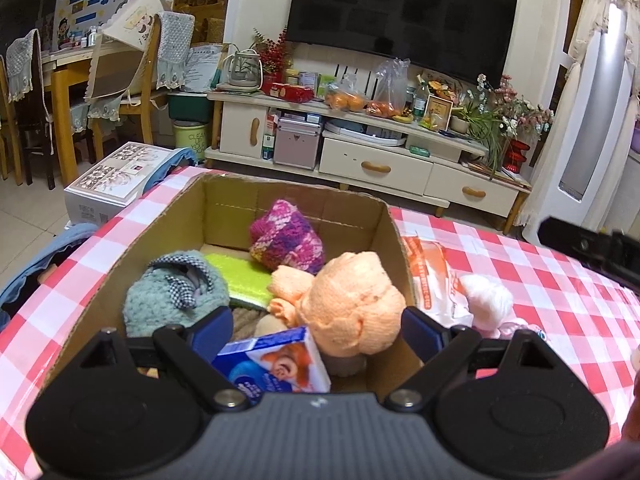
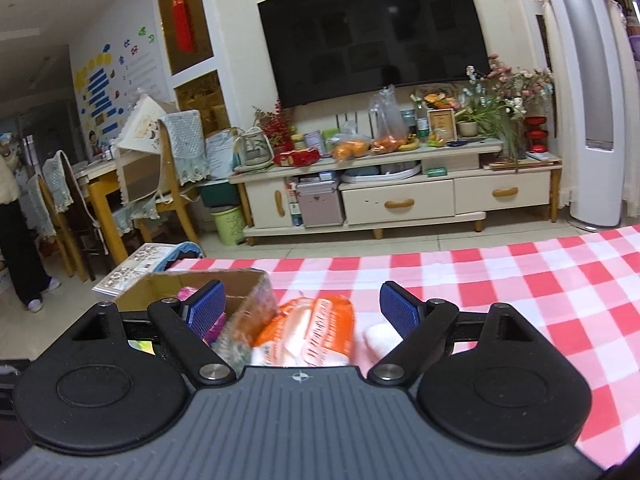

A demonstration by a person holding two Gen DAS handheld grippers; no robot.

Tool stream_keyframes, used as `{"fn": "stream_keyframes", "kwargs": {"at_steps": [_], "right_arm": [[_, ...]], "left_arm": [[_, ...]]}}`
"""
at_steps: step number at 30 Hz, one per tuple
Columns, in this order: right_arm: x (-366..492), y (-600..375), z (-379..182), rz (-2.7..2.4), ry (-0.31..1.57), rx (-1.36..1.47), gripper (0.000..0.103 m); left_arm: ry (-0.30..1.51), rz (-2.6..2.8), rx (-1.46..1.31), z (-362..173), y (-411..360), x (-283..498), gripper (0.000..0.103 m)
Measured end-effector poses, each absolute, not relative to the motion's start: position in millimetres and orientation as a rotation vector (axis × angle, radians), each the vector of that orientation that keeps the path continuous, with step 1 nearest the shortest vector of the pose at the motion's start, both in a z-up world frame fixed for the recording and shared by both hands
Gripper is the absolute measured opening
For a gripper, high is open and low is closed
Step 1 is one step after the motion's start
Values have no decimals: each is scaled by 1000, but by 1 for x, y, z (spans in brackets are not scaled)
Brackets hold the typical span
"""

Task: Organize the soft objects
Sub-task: 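Open both tools to drop the plush and carton into the box, then bring the right tool to the floral cloth bundle while the left tool reaches the white fluffy ball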

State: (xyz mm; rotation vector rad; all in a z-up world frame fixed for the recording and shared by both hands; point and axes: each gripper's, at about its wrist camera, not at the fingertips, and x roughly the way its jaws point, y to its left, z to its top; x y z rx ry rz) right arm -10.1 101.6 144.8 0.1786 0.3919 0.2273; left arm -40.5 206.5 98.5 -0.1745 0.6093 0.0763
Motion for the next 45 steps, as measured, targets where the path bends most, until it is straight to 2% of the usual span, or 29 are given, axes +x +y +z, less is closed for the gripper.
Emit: {"fn": "stream_keyframes", "kwargs": {"at_steps": [5,7,27,34,45], "right_arm": [[-19,91,137,204,399,164,103],[-24,89,136,191,400,157,103],[-45,56,103,111,483,163,103],[-30,44,80,127,531,196,103],[3,43,50,140,569,95,103]], "left_arm": [[611,66,-161,99,197,-39,92],[613,60,-155,99,193,-39,99],[519,45,-107,108,154,-39,102],[507,30,-70,107,137,-36,102],[508,12,-27,104,117,-31,102]]}}
